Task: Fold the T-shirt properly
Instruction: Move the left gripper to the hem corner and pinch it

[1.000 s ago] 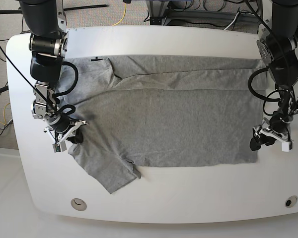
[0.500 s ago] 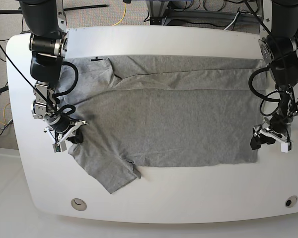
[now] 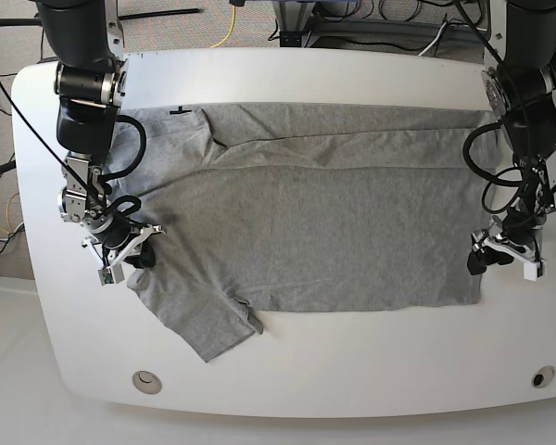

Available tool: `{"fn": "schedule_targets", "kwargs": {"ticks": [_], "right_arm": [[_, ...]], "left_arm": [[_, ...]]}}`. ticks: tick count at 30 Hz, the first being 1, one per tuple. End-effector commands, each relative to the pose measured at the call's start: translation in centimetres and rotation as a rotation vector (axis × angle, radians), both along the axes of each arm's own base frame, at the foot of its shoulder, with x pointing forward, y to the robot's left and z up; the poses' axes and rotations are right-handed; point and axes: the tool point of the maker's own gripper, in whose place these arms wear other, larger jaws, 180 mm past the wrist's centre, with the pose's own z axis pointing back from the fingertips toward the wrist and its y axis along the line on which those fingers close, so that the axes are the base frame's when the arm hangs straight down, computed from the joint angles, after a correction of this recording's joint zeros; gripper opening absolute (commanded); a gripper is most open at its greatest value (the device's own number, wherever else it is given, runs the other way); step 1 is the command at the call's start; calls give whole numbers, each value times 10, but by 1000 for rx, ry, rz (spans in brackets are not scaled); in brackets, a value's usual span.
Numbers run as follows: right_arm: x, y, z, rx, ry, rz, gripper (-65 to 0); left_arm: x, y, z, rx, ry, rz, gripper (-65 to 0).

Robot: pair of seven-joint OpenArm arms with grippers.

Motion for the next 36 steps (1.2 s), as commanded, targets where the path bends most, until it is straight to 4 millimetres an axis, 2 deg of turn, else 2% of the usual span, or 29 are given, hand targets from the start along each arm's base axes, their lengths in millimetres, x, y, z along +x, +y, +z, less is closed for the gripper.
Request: {"fn": "schedule_targets", "kwargs": {"ticks": [1,6,12,14,31,34,36], "right_arm": [[-13,-12,-15,-76,102,14,-579],[-13,-12,-15,-76,102,14,-579],[-13,-12,-15,-76,102,14,-579],[-18,-12,-19,-76,112,14,-579],[-21,-11,-22,-74,118,14,-579],[-21,-11,-22,-74,118,14,-579],[-21,-11,-22,-74,118,14,-579]], "left_arm": [[14,7,23,11,-66,9,-205],[15,-8,16,3,-52,-20,-205],[16,-17,12,4,-40,-40,-205],[15,-24,8,-5,-26,-53,-205],[14,-27,6,-6,-5,-68,-211],[14,-28,7,-7,-9,-72,-235],[14,-28,7,-7,-11,-74,-289]]}}
